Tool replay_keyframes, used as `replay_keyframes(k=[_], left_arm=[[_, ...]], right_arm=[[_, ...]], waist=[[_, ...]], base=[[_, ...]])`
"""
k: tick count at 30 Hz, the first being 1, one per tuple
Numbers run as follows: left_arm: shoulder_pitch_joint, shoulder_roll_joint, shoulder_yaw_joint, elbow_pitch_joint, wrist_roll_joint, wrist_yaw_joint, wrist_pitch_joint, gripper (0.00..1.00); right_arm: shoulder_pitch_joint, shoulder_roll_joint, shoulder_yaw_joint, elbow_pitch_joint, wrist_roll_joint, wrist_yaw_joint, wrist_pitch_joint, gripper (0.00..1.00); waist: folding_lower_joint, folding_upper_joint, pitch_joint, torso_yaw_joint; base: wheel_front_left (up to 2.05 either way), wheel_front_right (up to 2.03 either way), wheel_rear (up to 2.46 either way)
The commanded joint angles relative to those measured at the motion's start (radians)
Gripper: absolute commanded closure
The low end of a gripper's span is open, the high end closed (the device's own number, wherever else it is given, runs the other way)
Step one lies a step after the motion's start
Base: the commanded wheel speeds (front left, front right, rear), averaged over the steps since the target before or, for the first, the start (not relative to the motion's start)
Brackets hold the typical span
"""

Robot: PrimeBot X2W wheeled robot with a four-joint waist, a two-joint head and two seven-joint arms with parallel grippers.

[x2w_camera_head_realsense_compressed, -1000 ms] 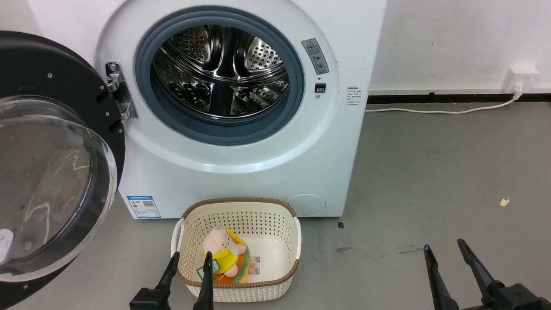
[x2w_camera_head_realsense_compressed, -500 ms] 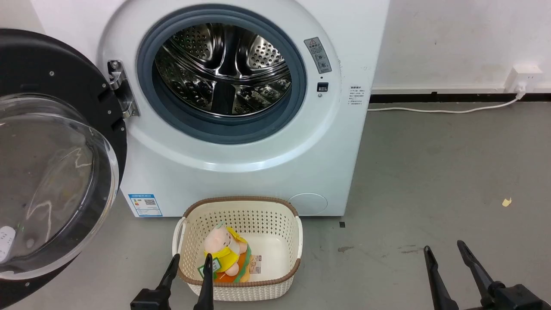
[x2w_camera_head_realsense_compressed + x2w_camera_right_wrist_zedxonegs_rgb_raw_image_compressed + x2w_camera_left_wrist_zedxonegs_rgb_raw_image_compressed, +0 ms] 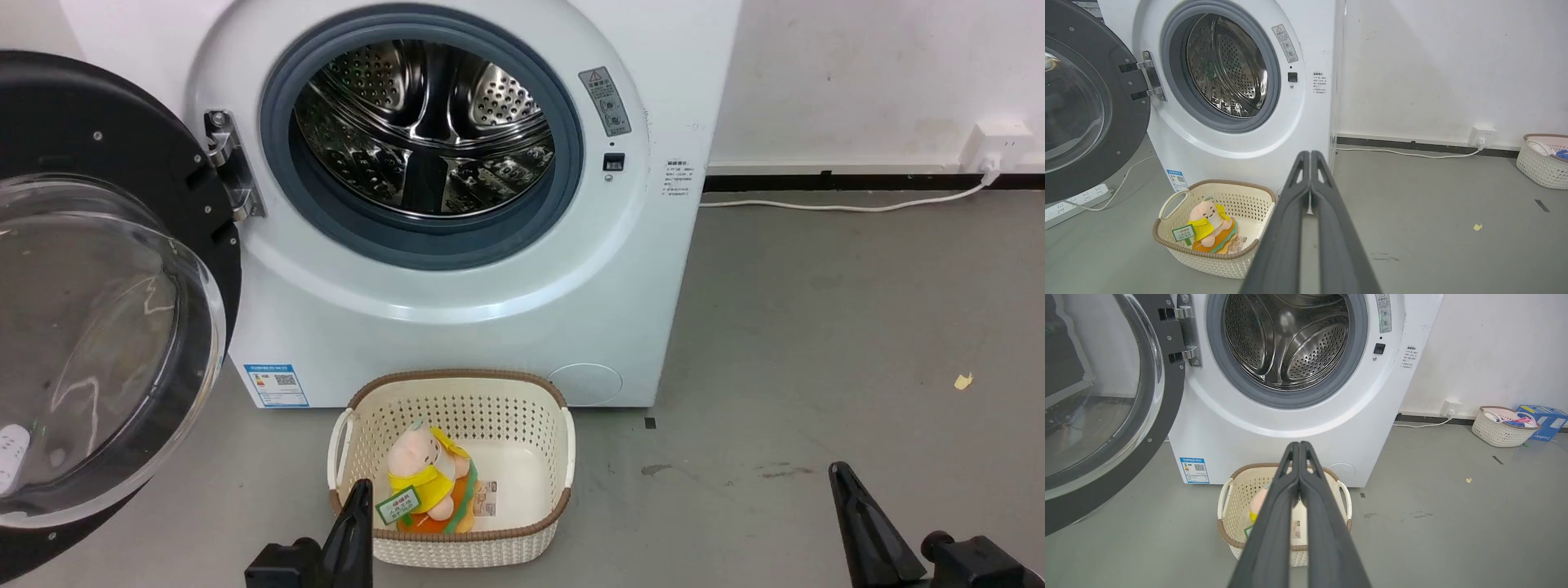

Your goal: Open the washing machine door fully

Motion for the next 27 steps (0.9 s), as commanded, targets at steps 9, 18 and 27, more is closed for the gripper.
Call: replay_keyframes(k=[9,18,27], left_arm=[[-0.012,0.000,0.012,-0.017,0.021,0.000,0.020,1.00],[-0.018,0.000,0.020,-0.030,0.033,0.000,0.038,1.00],[-0.023,0.001,0.029,-0.043,0.045,0.000,0.057,1.00]], right_arm=[[-0.019,0.001,0.005,-0.006,-0.009,0.000,0.020,1.00],[-0.029,0.001,0.008,-0.009,-0.013,0.000,0.039,1.00],[-0.039,0.001,0.012,-0.012,-0.018,0.000,0.057,1.00]], waist=[[0.0000,0.0000,0.005,0.001],[0.0000,0.0000,0.009,0.002],[0.0000,0.0000,0.014,0.003]], base=[[0.00,0.00,0.00],[0.00,0.00,0.00],[0.00,0.00,0.00]])
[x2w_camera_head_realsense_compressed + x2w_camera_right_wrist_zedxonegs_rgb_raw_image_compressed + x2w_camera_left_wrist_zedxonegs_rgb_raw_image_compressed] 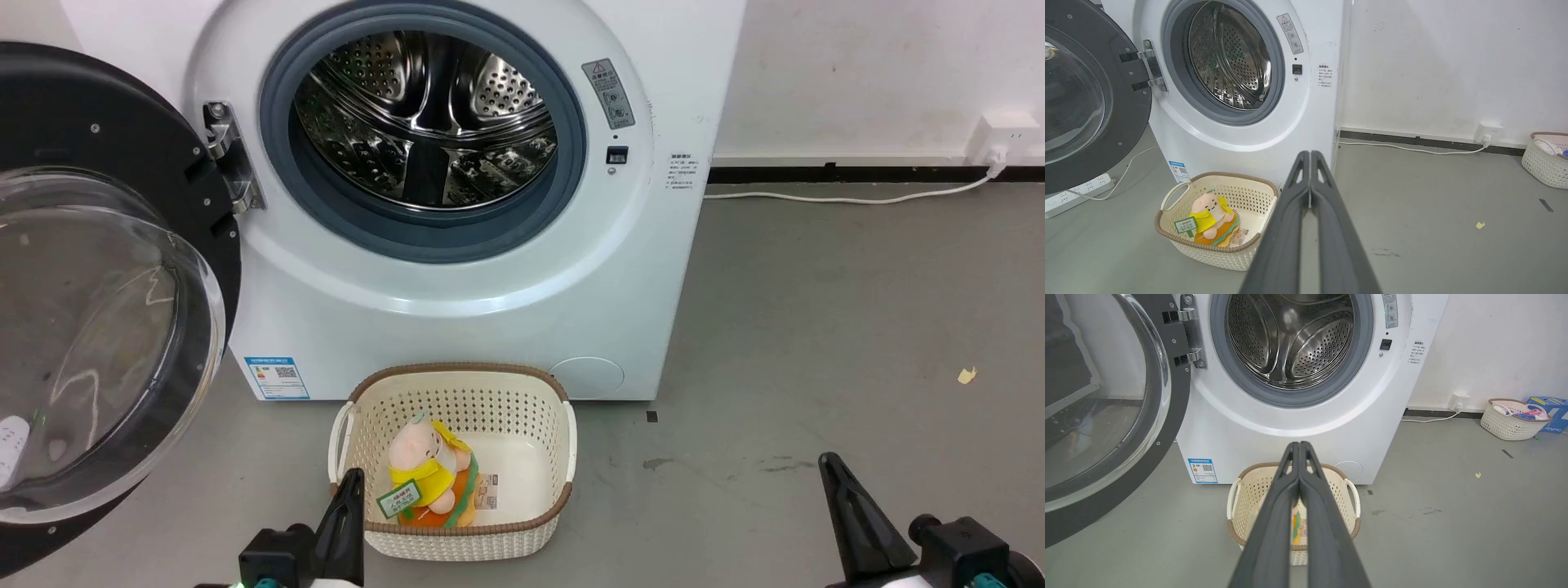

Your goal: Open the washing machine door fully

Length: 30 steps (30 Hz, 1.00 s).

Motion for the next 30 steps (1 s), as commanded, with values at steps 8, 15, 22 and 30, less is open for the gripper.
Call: replay_keyframes(k=[8,15,22,30], left_arm=[[-0.024,0.001,0.011,-0.019,0.023,0.000,0.022,1.00],[-0.028,0.001,0.018,-0.030,0.032,0.000,0.037,1.00],[-0.033,0.001,0.024,-0.040,0.042,0.000,0.051,1.00],[-0.038,0.001,0.032,-0.052,0.053,0.000,0.067,1.00]], right_arm=[[-0.024,0.002,0.004,-0.008,-0.012,0.000,0.022,1.00],[-0.032,0.002,0.007,-0.010,-0.015,0.000,0.036,1.00],[-0.040,0.002,0.009,-0.012,-0.019,0.000,0.050,1.00],[-0.049,0.003,0.012,-0.015,-0.023,0.000,0.067,1.00]], waist=[[0.0000,0.0000,0.005,0.001],[0.0000,0.0000,0.009,0.002],[0.0000,0.0000,0.013,0.003],[0.0000,0.0000,0.017,0.004]], base=[[0.00,0.00,0.00],[0.00,0.00,0.00],[0.00,0.00,0.00],[0.00,0.00,0.00]])
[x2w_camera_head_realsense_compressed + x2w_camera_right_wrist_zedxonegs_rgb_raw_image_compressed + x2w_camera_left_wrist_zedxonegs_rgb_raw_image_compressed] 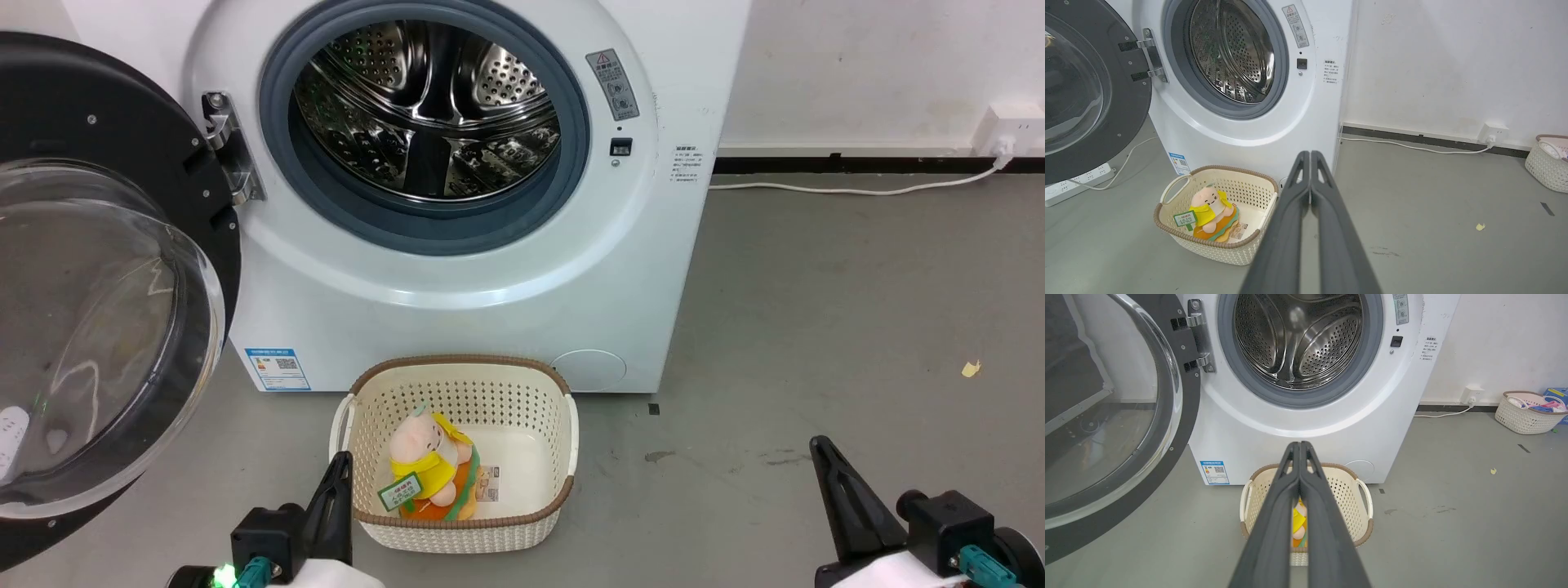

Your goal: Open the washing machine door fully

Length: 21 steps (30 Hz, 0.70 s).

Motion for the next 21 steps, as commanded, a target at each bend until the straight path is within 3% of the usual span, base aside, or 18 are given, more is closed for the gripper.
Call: replay_keyframes(k=[1,21], left_arm=[[-0.019,0.001,0.002,-0.009,0.010,0.000,0.005,1.00],[-0.032,0.001,0.021,-0.038,0.038,0.000,0.046,1.00]], right_arm=[[-0.012,0.003,0.003,-0.006,-0.005,0.000,0.006,1.00],[-0.034,0.004,0.010,-0.012,-0.015,0.001,0.048,1.00]], waist=[[0.0000,0.0000,0.001,0.000],[0.0000,0.0000,0.011,0.003]], base=[[0.00,0.00,0.00],[0.00,0.00,0.00]])
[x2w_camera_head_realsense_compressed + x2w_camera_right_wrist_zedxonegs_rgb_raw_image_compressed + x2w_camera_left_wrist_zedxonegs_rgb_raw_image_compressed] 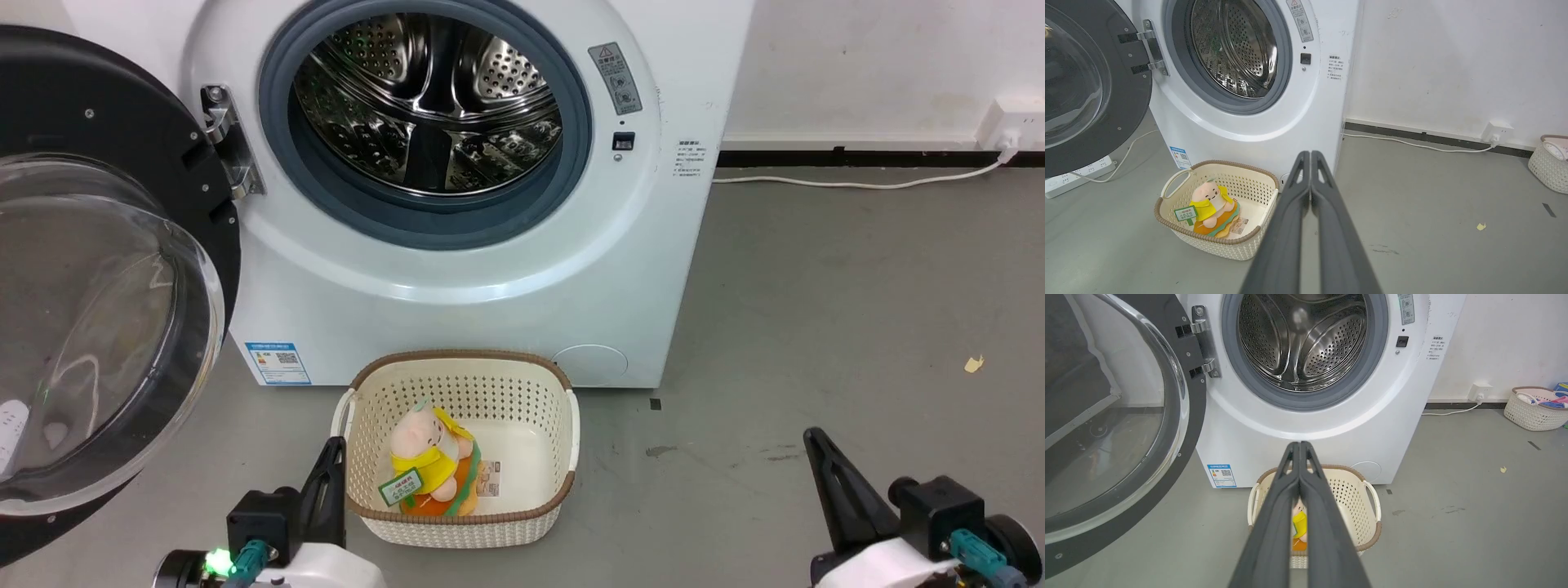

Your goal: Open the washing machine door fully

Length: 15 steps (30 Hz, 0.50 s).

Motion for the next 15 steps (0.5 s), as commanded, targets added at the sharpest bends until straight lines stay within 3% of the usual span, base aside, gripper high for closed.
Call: replay_keyframes(k=[1,15], left_arm=[[-0.015,0.001,0.006,-0.008,0.008,0.000,0.004,1.00],[-0.024,0.001,0.019,-0.028,0.027,0.000,0.032,1.00]], right_arm=[[-0.013,0.004,0.002,-0.007,-0.007,0.001,0.005,1.00],[-0.029,0.004,0.007,-0.012,-0.014,0.001,0.034,1.00]], waist=[[-0.0001,0.0000,0.000,0.000],[-0.0001,0.0000,0.008,0.002]], base=[[0.00,0.00,0.00],[0.00,0.00,0.00]])
